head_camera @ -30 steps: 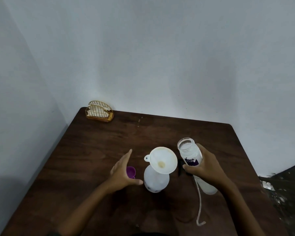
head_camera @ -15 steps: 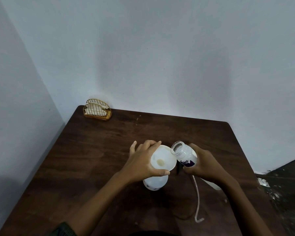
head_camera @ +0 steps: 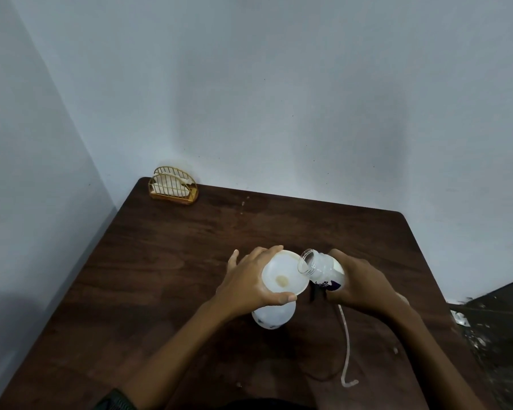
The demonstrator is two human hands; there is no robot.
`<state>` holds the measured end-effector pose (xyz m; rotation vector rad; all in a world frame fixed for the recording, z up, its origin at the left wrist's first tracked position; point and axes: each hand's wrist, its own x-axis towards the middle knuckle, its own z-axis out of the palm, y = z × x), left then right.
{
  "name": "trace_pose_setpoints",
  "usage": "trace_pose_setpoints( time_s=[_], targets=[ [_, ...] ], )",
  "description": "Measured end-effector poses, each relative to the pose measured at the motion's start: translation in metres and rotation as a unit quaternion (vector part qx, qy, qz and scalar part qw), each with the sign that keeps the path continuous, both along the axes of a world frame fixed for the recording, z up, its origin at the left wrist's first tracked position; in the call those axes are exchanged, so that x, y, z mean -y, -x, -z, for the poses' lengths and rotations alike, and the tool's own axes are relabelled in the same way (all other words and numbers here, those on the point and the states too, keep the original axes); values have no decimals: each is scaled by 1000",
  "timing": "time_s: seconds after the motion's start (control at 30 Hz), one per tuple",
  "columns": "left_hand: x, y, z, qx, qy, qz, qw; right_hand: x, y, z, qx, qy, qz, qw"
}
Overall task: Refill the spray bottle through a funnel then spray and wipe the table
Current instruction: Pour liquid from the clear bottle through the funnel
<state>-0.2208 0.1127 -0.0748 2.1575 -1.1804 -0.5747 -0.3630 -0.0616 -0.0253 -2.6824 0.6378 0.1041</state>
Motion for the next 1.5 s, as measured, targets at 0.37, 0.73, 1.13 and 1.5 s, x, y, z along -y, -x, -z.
trace_pose_setpoints(
  time_s=[0.37,0.73,1.13,1.5],
  targets=[
    [4,0,4,-56,32,8,998,1,-2,-7,-25,46,-18,998],
    [7,0,6,-58,51,10,997,0,-4,-14,-57,85,-44,994],
    [7,-1,8,-58,68,9,996,2,-4,-12,-48,92,-36,994],
    [6,-1,7,-56,60,13,997,2,-4,-12,-50,101,-42,993]
  ],
)
